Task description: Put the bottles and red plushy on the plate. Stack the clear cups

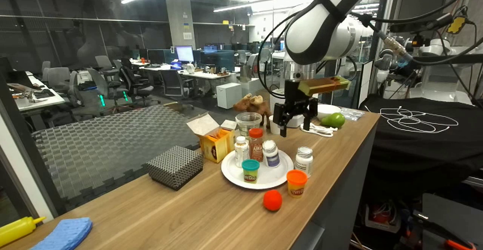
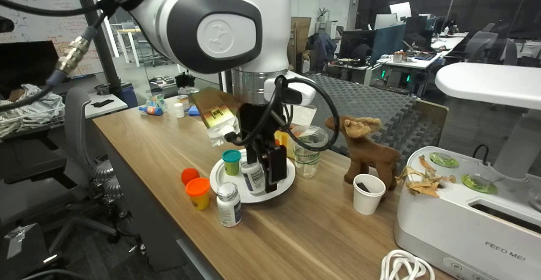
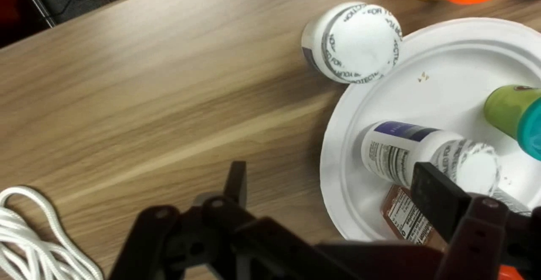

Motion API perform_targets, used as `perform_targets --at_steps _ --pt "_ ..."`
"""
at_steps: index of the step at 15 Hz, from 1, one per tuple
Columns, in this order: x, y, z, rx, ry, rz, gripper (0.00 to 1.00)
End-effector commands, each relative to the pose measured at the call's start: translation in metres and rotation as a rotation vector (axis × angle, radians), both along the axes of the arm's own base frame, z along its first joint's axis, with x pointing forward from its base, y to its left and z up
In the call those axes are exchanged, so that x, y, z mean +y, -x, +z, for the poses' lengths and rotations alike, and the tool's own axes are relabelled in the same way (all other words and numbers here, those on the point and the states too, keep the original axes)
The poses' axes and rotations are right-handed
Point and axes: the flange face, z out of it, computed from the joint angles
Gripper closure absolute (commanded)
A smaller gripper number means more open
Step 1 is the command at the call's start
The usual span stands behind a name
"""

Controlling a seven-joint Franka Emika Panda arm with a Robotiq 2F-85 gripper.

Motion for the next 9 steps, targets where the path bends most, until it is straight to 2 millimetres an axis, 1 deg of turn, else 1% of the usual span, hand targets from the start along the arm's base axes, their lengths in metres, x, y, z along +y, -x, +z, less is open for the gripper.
perform_targets --at_steps 1,4,9 --pt "0.006 0.014 0.018 -0.033 -0.034 0.036 0.00" --pt "0.017 0.014 0.024 -0.032 -0.074 0.059 0.00" --pt "0.031 0.016 0.027 -0.027 -0.103 0.061 0.00"
